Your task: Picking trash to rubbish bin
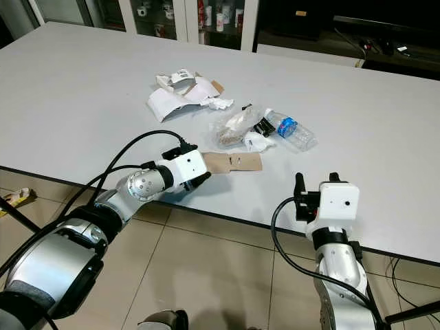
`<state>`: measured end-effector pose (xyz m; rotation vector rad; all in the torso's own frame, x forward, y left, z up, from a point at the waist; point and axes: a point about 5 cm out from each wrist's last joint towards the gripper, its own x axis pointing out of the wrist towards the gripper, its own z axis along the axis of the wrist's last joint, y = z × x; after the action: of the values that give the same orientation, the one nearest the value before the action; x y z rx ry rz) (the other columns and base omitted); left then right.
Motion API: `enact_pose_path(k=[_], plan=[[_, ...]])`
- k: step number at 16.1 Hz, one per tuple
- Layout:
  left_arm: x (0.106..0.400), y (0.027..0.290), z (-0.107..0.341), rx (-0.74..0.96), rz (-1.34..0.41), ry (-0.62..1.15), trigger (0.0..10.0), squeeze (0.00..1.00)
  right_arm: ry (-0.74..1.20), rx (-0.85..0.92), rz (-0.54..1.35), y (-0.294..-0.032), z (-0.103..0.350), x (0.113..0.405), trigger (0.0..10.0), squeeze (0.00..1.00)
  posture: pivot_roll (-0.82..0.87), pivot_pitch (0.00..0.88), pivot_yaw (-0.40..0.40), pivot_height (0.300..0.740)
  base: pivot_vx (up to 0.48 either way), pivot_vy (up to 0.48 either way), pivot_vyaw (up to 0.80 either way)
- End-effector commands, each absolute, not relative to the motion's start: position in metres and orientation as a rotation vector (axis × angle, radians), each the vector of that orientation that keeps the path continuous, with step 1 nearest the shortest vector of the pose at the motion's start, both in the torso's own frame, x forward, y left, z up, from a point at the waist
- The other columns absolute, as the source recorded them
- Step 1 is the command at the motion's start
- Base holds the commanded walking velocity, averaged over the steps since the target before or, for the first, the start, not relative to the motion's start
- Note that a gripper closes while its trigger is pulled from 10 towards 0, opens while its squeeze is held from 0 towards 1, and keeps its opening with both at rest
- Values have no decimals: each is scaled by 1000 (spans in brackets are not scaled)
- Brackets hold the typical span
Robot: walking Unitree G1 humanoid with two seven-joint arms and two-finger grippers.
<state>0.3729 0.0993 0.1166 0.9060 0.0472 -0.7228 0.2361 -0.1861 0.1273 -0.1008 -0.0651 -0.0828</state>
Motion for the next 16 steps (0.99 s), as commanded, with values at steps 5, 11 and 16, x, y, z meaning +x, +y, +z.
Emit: enact_pose_path(k=[5, 11, 16], plan=[[364, 103, 96, 944, -769, 135, 0, 0, -63, -110, -95, -188, 129, 233, 10000, 0, 99, 105, -22, 740, 0, 0, 0], [364, 104, 96, 936, -757, 137, 0, 0, -64, -112, -95, -188, 129, 233, 10000, 0, 98, 103, -22, 740, 0, 0, 0], [364, 104, 96, 929, -760, 139, 0, 0, -64, -112, -97, -187, 129, 233, 10000, 0, 98, 103, -22, 740, 0, 0, 0]])
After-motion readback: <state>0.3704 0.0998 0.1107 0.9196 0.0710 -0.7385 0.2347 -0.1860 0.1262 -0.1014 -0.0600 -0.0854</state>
